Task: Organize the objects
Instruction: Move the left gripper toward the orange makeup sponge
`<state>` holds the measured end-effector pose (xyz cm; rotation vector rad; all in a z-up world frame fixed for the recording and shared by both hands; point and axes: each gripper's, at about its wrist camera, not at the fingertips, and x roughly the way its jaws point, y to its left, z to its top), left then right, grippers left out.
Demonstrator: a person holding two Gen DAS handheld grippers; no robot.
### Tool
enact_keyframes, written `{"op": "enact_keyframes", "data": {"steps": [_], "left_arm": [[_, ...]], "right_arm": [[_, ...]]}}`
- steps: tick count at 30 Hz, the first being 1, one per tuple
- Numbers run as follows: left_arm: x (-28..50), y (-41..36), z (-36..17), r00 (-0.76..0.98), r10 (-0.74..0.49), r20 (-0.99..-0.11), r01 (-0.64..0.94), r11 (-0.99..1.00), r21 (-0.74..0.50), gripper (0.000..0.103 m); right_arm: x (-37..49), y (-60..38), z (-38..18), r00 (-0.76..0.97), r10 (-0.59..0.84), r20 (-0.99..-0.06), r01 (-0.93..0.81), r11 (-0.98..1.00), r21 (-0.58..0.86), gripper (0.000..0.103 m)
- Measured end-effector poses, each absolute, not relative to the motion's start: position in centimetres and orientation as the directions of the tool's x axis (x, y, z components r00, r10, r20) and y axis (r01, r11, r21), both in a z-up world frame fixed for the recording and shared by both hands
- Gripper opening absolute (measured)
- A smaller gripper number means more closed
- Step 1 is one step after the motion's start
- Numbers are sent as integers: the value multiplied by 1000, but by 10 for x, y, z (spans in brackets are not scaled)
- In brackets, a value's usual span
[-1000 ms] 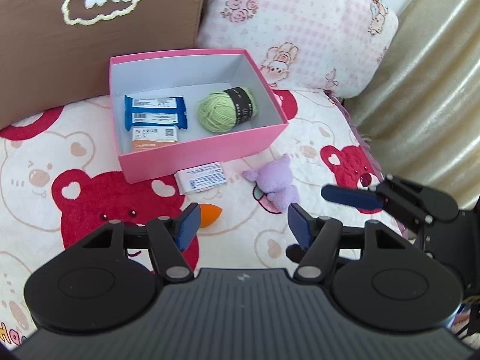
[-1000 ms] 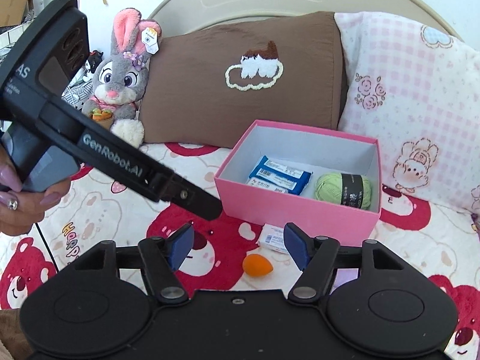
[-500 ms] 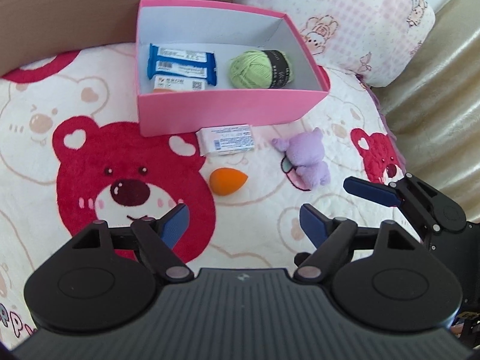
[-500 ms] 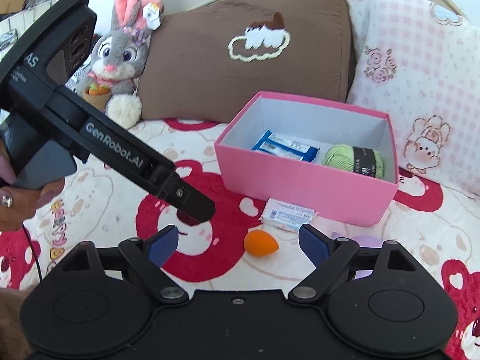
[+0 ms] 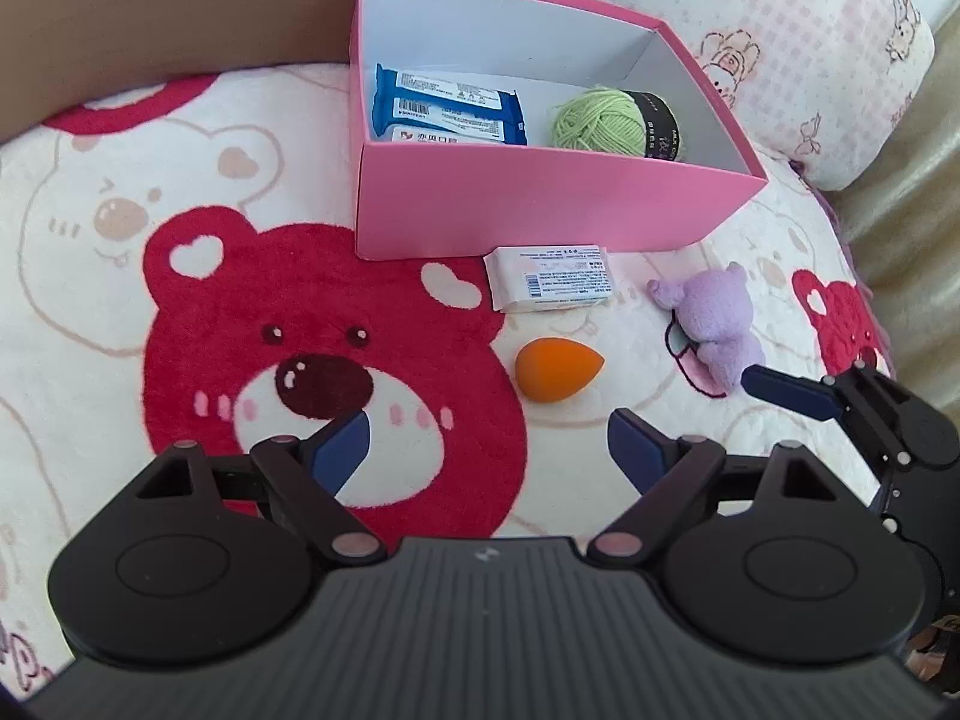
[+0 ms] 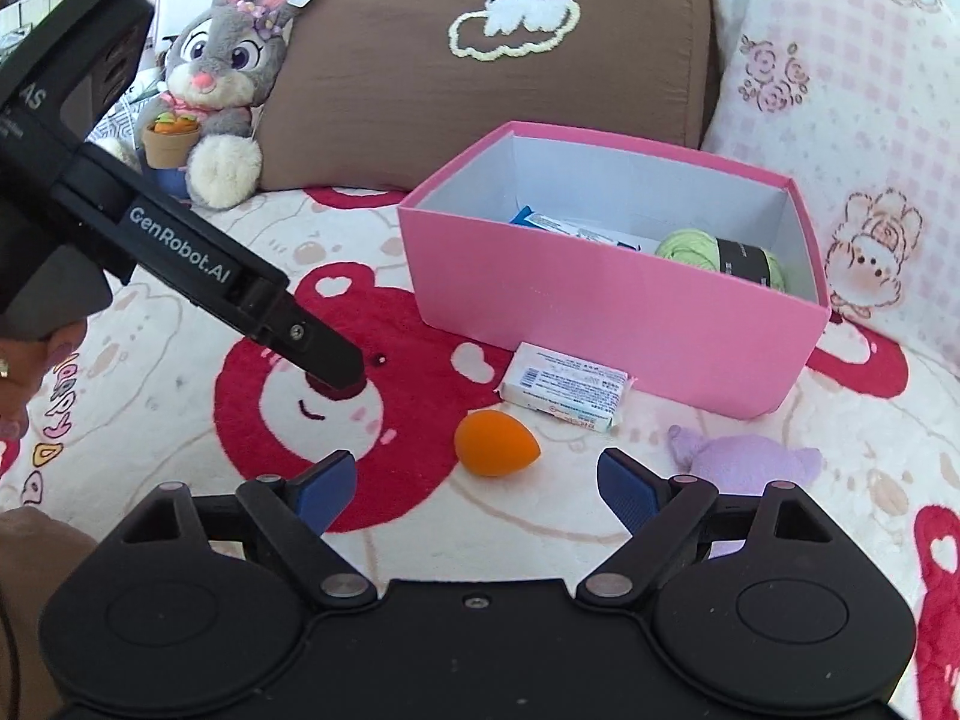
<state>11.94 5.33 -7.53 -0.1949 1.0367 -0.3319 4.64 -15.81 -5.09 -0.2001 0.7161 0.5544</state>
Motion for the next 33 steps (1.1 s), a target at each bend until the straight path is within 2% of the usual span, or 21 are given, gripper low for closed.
{"op": "enact_keyframes", "data": {"steps": [5,9,14,20,24,31,33], "left_arm": [[132,53,-97,423,-434,-795,190,901,-391,87],[132,52,-113,435,-445,-783,206,895,-395,85],[134,49,-121,467,-488,-738,248,873,-420,85],[149,41,-128,459,-565,-686,273,824,-497,85],[162,39,-140,445,-587,-676,241,806,-541,85],[164,21,-145,471,-559,-683,304,829,-469,83],[166,17,-147,459,-563,-688,300,826,-476,81]], "right_arm": [[57,-156,-69,651,403,-643,-531,847,-7,90],[61,-165,-84,626,420,-657,-514,856,58,90],[62,-160,-94,631,426,-648,-515,855,61,90],[68,-143,-109,639,359,-681,-516,856,-34,90],[78,-146,-109,625,387,-678,-511,860,20,89],[88,-145,-127,593,392,-704,-460,882,104,79],[88,-146,-127,596,392,-701,-458,883,104,79]]}}
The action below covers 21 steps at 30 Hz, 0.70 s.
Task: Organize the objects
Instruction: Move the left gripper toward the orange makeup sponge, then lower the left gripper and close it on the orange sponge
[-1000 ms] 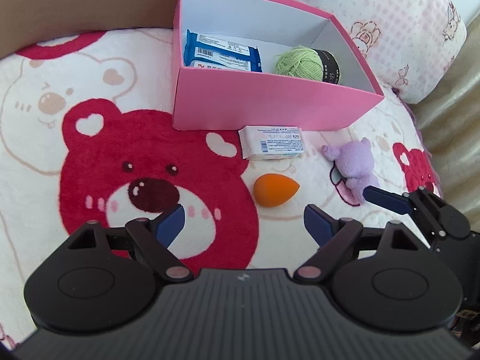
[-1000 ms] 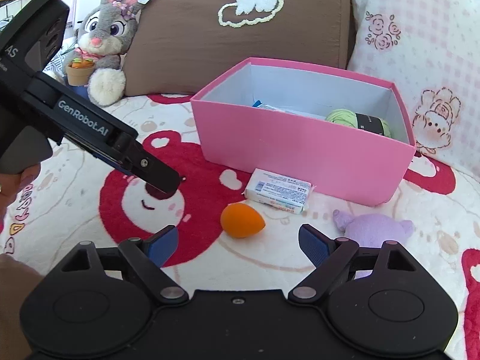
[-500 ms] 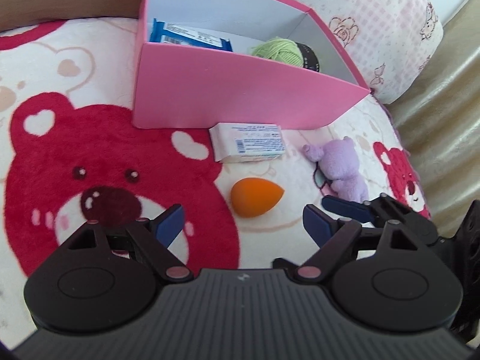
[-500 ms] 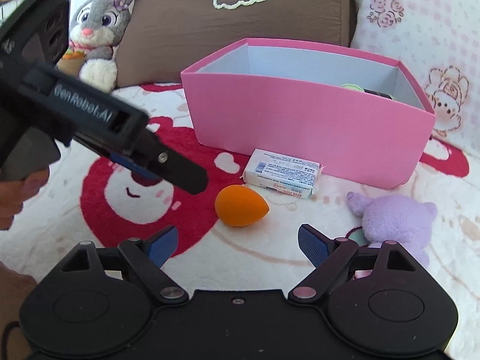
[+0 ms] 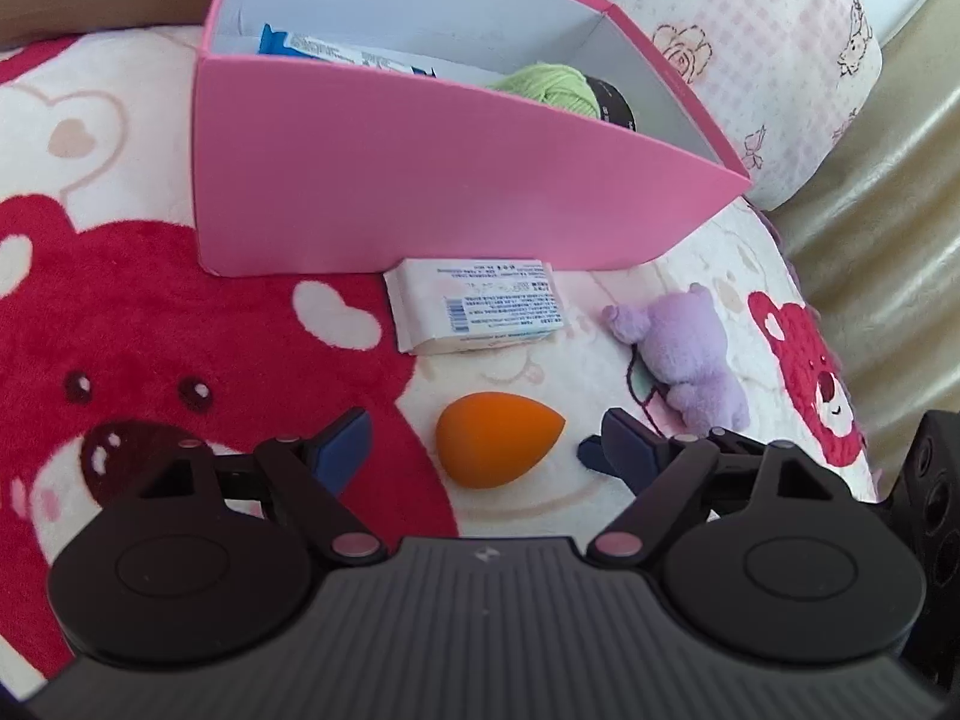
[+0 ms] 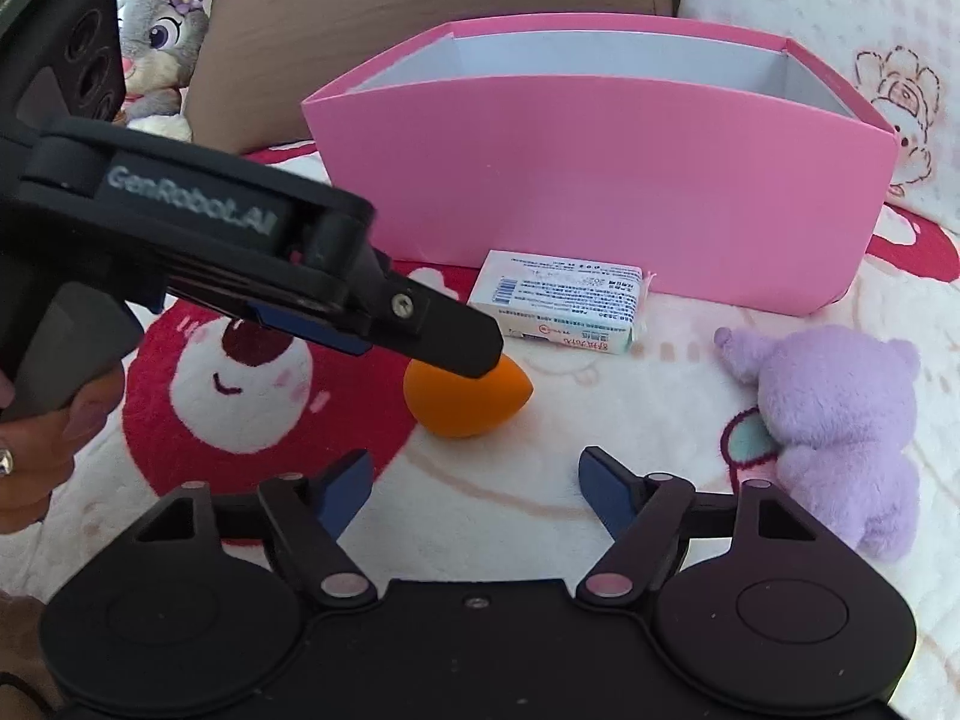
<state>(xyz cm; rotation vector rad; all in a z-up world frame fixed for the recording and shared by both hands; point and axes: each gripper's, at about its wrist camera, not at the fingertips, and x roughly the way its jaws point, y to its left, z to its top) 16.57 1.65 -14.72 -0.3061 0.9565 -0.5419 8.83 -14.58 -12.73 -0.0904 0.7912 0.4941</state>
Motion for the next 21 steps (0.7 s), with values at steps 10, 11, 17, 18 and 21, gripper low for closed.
{"op": "enact_keyframes", "data": {"steps": [10,11,17,18,21], "left_arm": [[160,-1,-136,429,-606,-670,372,795,-480,79],[160,0,-135,431,-595,-679,369,803,-469,79],[164,11,-146,425,-562,-709,311,827,-469,79],[164,11,-147,429,-560,-709,310,828,-466,79],[166,12,-148,437,-552,-710,317,833,-453,79]], "right_arm": [[86,-152,-131,627,429,-650,-450,881,148,58],[85,-151,-130,632,425,-647,-453,881,136,58],[79,-149,-129,666,414,-621,-472,878,79,58],[78,-148,-130,668,410,-621,-476,877,67,58],[78,-146,-133,670,398,-626,-482,875,41,52]]}}
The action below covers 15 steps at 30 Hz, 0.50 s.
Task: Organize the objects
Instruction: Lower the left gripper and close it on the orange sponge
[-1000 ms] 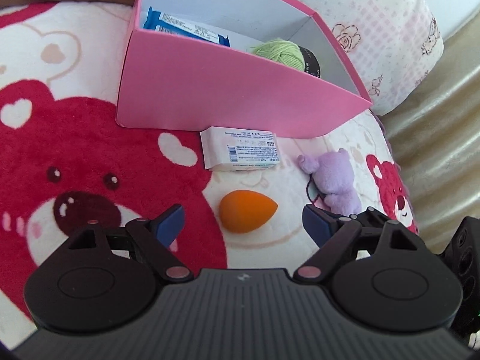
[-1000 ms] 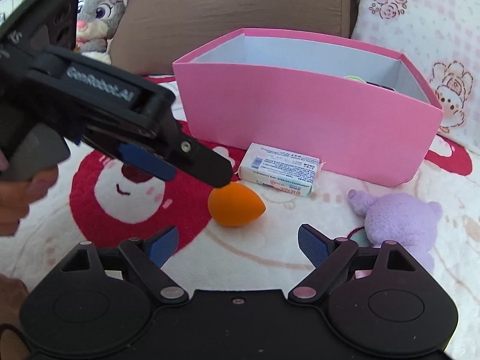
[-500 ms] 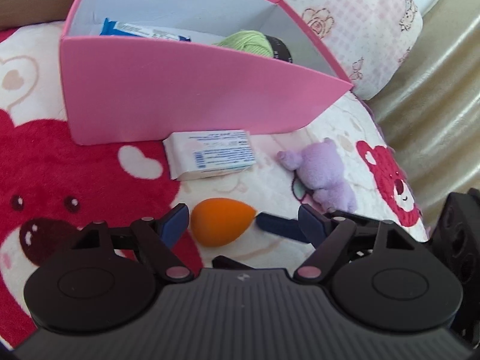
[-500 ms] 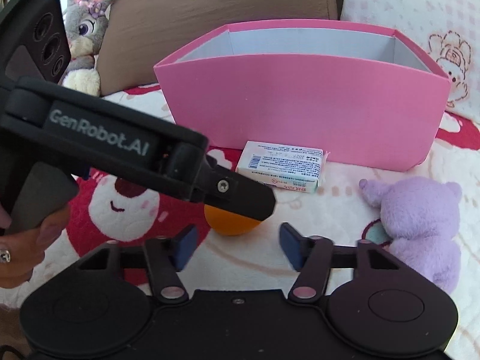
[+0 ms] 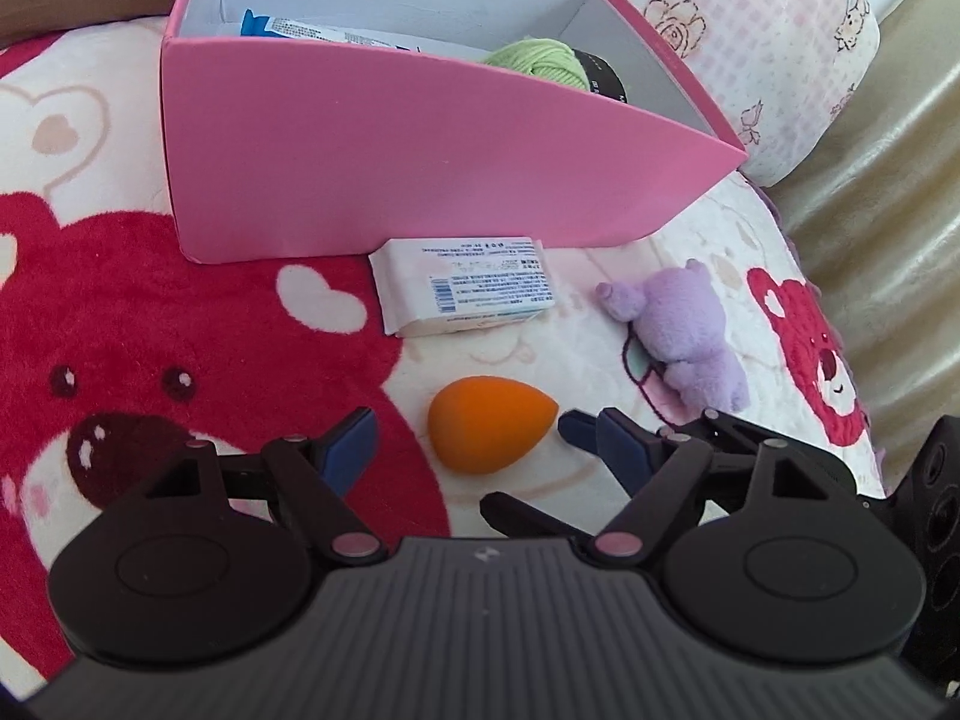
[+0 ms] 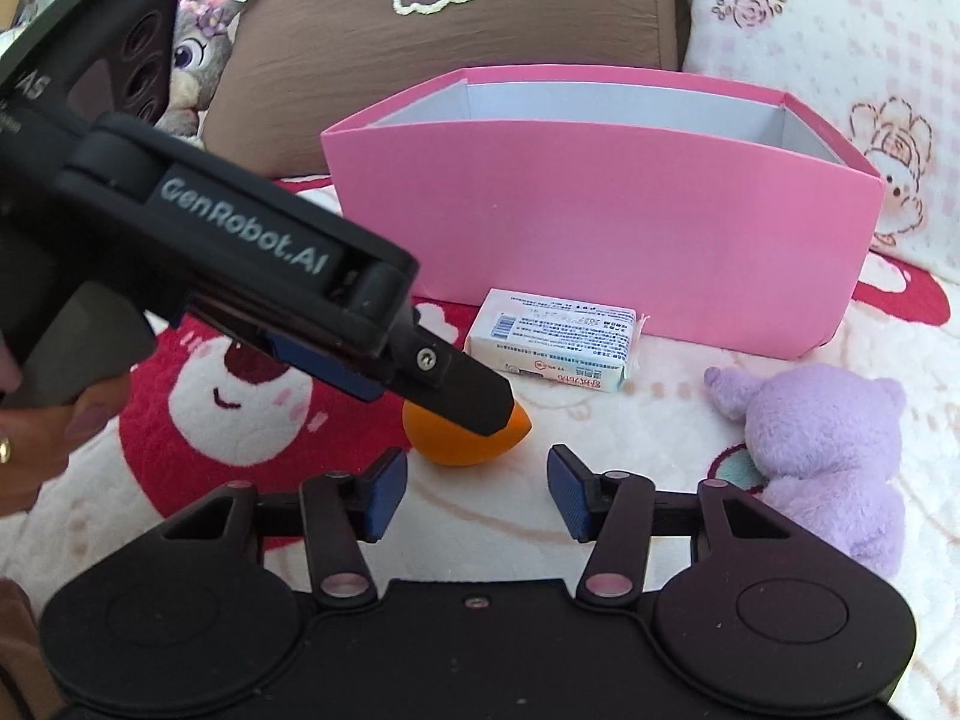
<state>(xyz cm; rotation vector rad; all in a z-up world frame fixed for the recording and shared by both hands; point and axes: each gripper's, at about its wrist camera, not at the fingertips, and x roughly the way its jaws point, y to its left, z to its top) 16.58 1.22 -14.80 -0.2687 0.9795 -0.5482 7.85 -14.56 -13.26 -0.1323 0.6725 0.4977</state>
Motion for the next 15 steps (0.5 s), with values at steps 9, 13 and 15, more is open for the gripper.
{"op": "enact_keyframes", "data": {"steps": [9,13,15], "left_arm": [[169,6,-147,397,-632,-665,309,775,-552,70],[164,1,-143,408,-631,-659,312,775,-549,70],[164,-1,-141,403,-626,-667,320,780,-538,66]], "right_arm": [[78,-143,-130,677,380,-631,-488,873,3,49],[84,-145,-131,672,368,-643,-471,882,13,49],[84,-146,-132,671,370,-642,-469,883,18,50]]}}
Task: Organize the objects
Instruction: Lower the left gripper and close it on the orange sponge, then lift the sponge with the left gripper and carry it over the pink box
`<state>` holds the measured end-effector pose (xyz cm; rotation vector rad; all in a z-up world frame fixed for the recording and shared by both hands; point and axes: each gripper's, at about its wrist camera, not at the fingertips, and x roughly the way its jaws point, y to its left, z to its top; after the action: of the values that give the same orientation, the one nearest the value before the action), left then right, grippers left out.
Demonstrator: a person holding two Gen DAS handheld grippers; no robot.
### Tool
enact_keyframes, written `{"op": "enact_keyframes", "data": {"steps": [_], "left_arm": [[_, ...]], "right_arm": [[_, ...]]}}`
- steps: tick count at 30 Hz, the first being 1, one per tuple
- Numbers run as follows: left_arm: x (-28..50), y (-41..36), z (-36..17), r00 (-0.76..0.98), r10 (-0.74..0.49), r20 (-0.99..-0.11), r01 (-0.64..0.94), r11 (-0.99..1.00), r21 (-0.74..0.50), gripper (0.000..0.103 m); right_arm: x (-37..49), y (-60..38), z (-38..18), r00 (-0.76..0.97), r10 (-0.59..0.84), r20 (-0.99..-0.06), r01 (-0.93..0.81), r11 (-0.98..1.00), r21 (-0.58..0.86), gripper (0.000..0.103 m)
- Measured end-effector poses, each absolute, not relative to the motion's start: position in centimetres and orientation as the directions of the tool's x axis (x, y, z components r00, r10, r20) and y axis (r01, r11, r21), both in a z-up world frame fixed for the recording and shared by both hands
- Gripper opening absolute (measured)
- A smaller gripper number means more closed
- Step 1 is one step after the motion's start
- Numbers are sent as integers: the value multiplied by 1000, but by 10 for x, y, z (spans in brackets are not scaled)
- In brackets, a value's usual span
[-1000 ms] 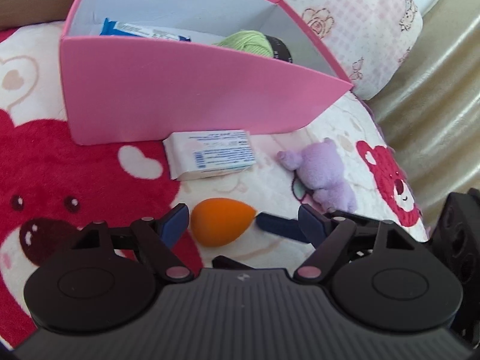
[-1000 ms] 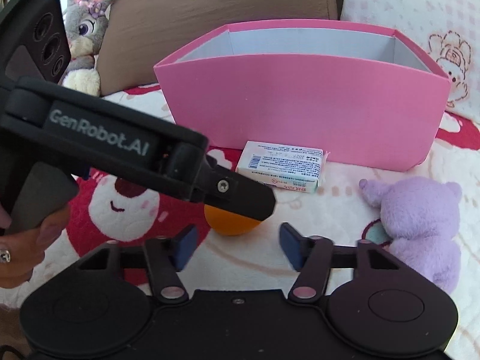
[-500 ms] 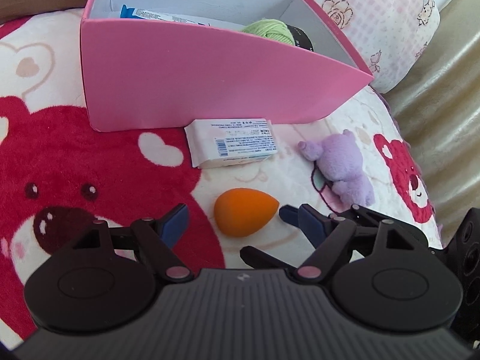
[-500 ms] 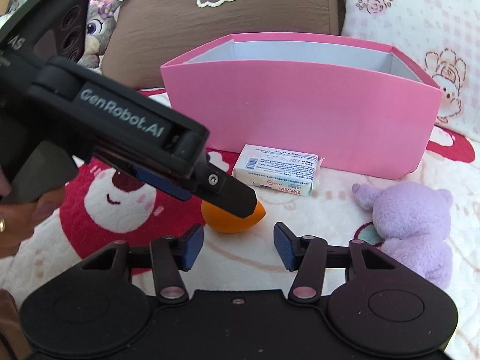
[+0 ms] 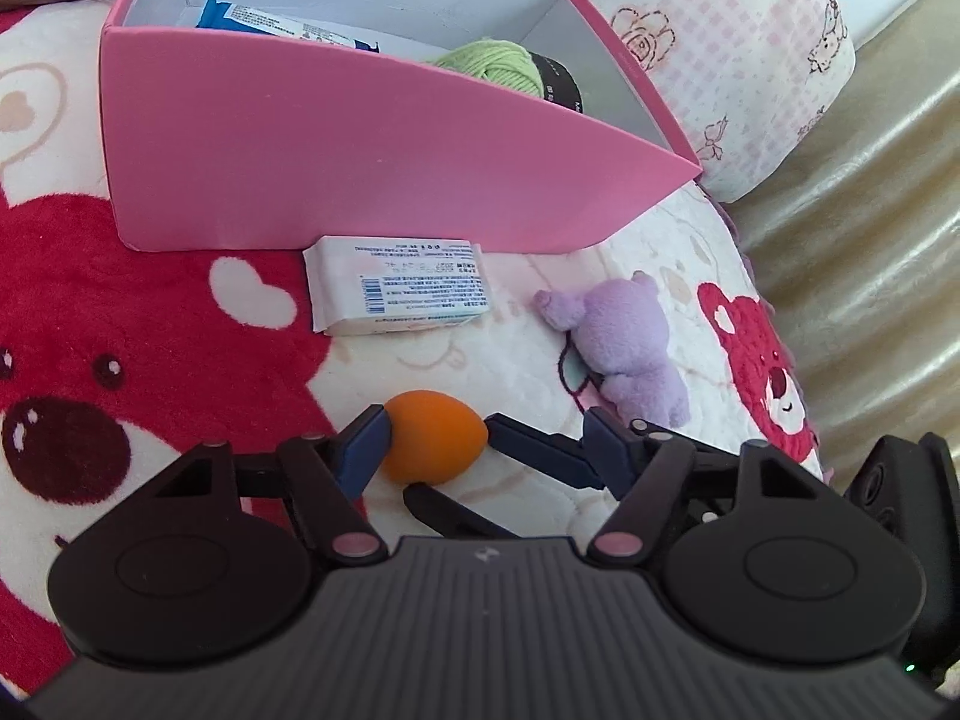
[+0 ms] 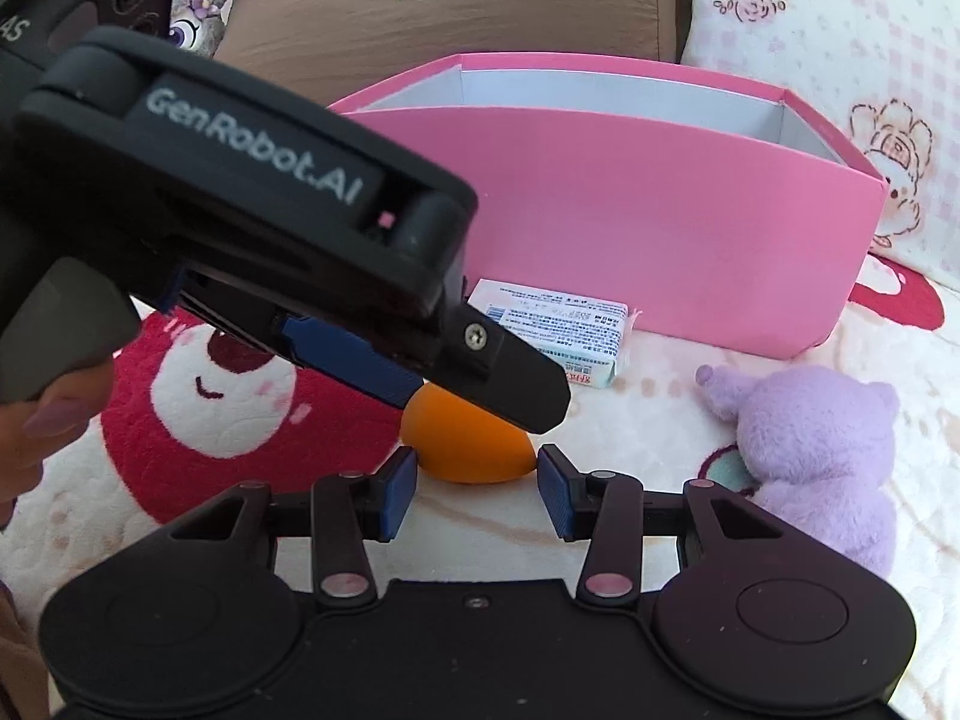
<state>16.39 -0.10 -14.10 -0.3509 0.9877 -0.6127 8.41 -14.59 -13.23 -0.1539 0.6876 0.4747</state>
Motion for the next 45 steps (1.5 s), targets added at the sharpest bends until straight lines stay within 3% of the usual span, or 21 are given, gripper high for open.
{"op": "enact_keyframes", "data": {"steps": [2,8,21,26,34,45], "left_arm": [[164,-5,-139,405,-586,-702,325,809,-489,51],[163,-1,-139,396,-593,-701,306,805,-509,47],[157,-7,-138,395,-585,-708,341,809,-478,47],[154,0,-138,366,-642,-674,328,766,-552,47],[142,-4,-128,359,-648,-672,377,759,-531,47],[119,-16,-100,365,-604,-708,508,767,-392,46]], "right_arm": [[83,-146,-133,671,370,-642,-468,883,20,50],[81,-148,-138,673,380,-635,-468,883,33,54],[85,-149,-140,653,379,-656,-440,895,79,57],[81,-152,-135,650,375,-660,-426,900,92,54],[65,-149,-125,678,350,-647,-431,902,36,52],[37,-148,-105,728,317,-608,-439,897,-59,51]]}}
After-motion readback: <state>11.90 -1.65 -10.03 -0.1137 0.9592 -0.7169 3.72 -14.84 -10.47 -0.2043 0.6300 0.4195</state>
